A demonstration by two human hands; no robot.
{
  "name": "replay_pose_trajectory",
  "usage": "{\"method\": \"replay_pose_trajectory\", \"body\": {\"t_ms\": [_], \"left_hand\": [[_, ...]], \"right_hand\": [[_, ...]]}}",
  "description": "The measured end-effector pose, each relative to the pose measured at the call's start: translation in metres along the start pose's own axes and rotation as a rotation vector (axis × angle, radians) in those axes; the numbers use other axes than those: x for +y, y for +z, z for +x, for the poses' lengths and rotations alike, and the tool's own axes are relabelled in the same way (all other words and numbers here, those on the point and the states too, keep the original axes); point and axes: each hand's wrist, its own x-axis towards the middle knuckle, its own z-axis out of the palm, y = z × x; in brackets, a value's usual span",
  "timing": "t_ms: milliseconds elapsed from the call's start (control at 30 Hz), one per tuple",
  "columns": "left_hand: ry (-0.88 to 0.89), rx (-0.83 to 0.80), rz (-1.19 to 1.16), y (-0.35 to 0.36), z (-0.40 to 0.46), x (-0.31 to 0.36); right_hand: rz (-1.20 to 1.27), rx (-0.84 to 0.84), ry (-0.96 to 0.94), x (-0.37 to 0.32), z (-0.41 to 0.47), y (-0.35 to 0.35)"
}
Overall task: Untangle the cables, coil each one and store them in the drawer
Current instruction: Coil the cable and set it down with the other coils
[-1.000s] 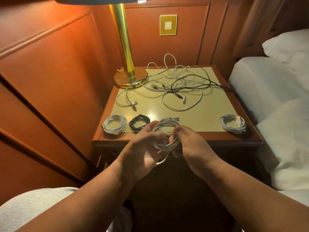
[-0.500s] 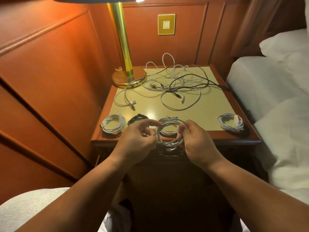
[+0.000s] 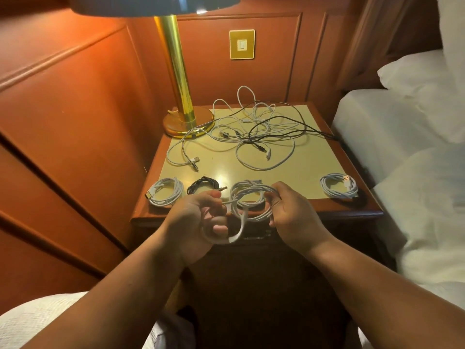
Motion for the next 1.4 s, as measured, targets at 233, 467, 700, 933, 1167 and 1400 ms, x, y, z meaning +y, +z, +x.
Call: {"method": "replay_pose_trajectory", "body": {"t_ms": [233,467,700,933,1167,1400], "left_hand": [[0.159,-0.029,0.539,-0.002,0.004,-0.018],[0.231,0.069,0.327,0.001,0.005,-0.024],[0.204,0.048,0.316,0.008,0.001,-0.026],[0.239,0.031,0.552,0.001,0.004,-0.023],[0.307,-0.037,0.532,0.000,0.004,-0.023],[0.791,0.200,0.597,-0.005,0.006,-0.028]], "right_hand": [[0.828,-0.071,0.394,-0.008,0.004,-0.004],[0.855,-0.236,0.559,-0.004,-0.011,0.018],[0.817,-0.224,0.544,-0.005,-0.006,0.021],[0.282,-0.209,0.305,-0.011,-0.001,0.001],[0.334,-0.341,0.212,-0.016,-0.001,-0.018],[0.556,-0.263,0.226,-0.016,-0.004,-0.012]]}}
